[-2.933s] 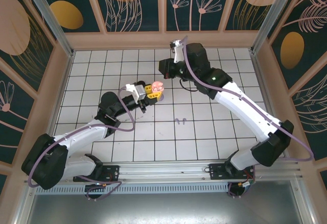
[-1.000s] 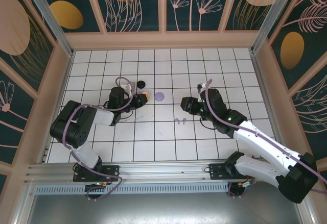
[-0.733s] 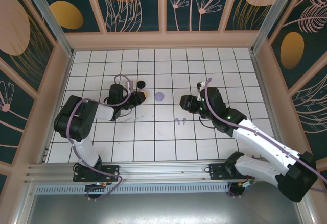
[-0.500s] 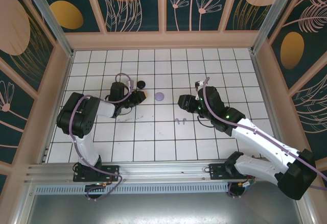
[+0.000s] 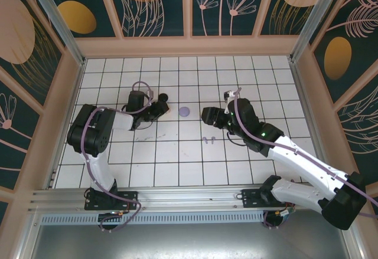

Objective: Insert wireless bluetooth earbuds into charging case

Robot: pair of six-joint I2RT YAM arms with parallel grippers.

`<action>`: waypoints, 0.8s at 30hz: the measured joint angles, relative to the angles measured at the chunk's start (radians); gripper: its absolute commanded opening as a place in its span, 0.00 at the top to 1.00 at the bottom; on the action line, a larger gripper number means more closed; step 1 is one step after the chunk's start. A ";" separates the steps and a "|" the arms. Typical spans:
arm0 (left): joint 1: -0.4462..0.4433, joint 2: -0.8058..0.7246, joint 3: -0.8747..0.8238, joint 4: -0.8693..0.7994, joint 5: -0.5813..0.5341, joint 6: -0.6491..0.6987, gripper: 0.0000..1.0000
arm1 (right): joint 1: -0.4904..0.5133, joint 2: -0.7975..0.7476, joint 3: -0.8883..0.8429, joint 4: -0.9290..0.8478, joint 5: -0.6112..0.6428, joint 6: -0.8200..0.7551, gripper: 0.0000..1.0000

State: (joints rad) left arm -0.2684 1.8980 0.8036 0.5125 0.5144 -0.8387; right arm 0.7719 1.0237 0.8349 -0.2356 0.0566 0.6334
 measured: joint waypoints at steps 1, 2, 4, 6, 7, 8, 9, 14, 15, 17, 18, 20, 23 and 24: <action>0.000 -0.004 0.002 -0.006 -0.003 0.002 0.54 | 0.000 0.001 0.003 0.000 0.001 -0.002 0.30; 0.000 -0.010 0.003 -0.017 -0.015 0.006 0.53 | 0.001 0.003 0.008 -0.002 0.001 -0.003 0.30; 0.002 -0.023 0.003 -0.040 -0.035 0.011 0.52 | 0.001 0.007 0.017 -0.003 0.004 -0.005 0.30; 0.003 -0.038 0.003 -0.070 -0.067 0.019 0.52 | 0.001 0.011 0.027 -0.007 0.005 -0.006 0.30; 0.004 -0.046 0.002 -0.085 -0.081 0.023 0.52 | 0.002 0.014 0.032 -0.007 0.005 -0.007 0.29; 0.006 -0.056 0.002 -0.103 -0.101 0.026 0.52 | 0.002 0.018 0.037 -0.007 0.006 -0.007 0.29; 0.010 -0.068 -0.001 -0.122 -0.122 0.028 0.52 | 0.003 0.022 0.042 -0.008 0.007 -0.010 0.29; 0.023 -0.171 -0.008 -0.215 -0.221 0.058 0.51 | 0.004 0.061 0.061 -0.009 0.008 -0.028 0.29; 0.024 -0.205 -0.008 -0.231 -0.239 0.067 0.51 | 0.004 0.073 0.066 -0.010 0.008 -0.033 0.29; 0.024 -0.272 -0.008 -0.250 -0.266 0.085 0.51 | 0.004 0.105 0.081 -0.016 0.008 -0.049 0.29; 0.024 -0.311 -0.008 -0.256 -0.280 0.095 0.51 | 0.004 0.124 0.092 -0.019 0.008 -0.056 0.29; 0.024 -0.377 -0.008 -0.263 -0.301 0.113 0.51 | 0.004 0.171 0.117 -0.031 0.011 -0.076 0.29; 0.024 -0.467 -0.008 -0.267 -0.329 0.139 0.48 | 0.004 0.255 0.164 -0.049 0.015 -0.104 0.28; 0.024 -0.492 -0.008 -0.269 -0.338 0.146 0.48 | 0.004 0.290 0.187 -0.057 0.016 -0.111 0.28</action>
State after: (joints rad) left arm -0.2447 1.4059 0.7959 0.2440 0.1768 -0.6922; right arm 0.7761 1.3140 1.0214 -0.2928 0.0723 0.5220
